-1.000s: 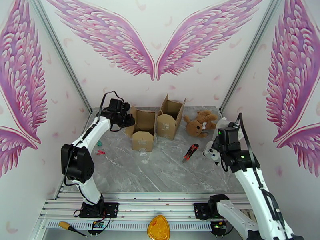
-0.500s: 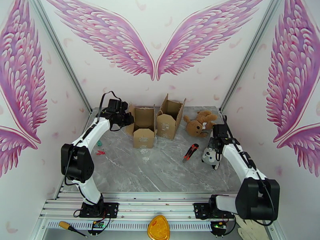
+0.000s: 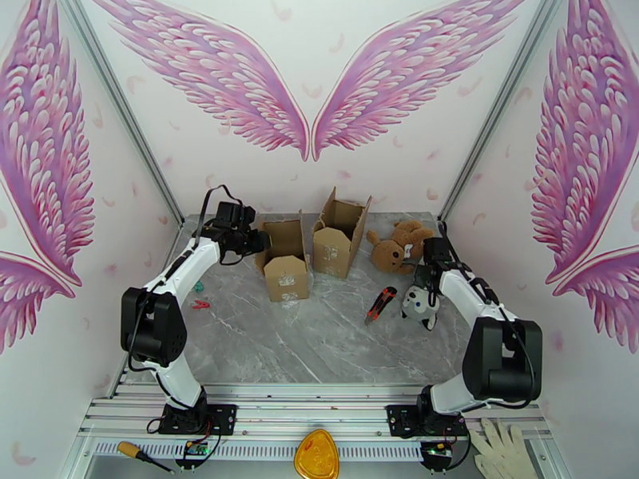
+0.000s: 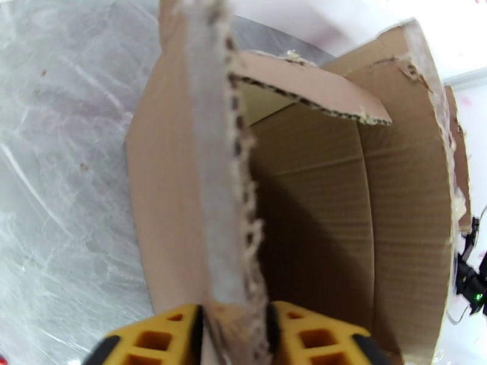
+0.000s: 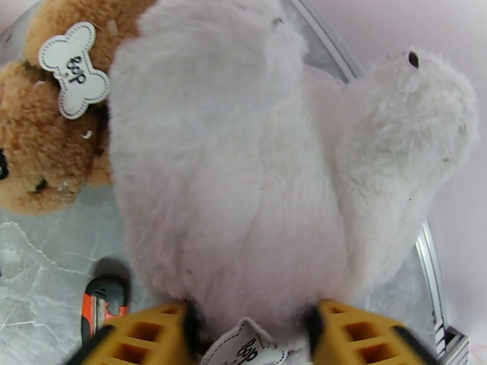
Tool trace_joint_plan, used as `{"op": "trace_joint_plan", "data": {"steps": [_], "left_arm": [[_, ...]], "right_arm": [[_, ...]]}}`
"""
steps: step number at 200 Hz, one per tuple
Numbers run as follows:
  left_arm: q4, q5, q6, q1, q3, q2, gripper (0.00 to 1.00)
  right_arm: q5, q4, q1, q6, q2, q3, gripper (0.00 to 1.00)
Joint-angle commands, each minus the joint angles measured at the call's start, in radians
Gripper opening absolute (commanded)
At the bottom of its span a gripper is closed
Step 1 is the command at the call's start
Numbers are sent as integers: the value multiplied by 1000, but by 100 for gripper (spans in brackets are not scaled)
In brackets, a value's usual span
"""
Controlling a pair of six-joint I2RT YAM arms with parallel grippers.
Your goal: Unpack the express box
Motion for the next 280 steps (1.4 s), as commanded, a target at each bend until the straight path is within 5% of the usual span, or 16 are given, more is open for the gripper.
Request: {"op": "trace_joint_plan", "data": {"steps": [1,112,151,177,199,223,252,280], "left_arm": [[65,-62,35,-2,-41,-108,50],[144,-119,78,-1,-169,-274,61],[242,-276,199,14,-329,-492,65],[344,-409,260,24,-520,-667,82],[429,-538,299,36,-709,-800,98],[520,-617,348,62,-878,-863,99],[757,-674,389,83,-1060,-840,99],[1014,-736,430,83,-1172,-752,99]], "right_arm": [[-6,-18,-4,-18,-70,40,96],[-139,-63,-1,-29,-327,19,99],[-165,-8,-2,-29,-554,-148,99],[-174,40,10,9,-704,-297,99],[-148,130,31,16,-835,-459,99],[-123,279,49,-7,-889,-599,99],[-130,528,97,-49,-764,-700,99],[-142,946,156,-69,-581,-839,99]]}}
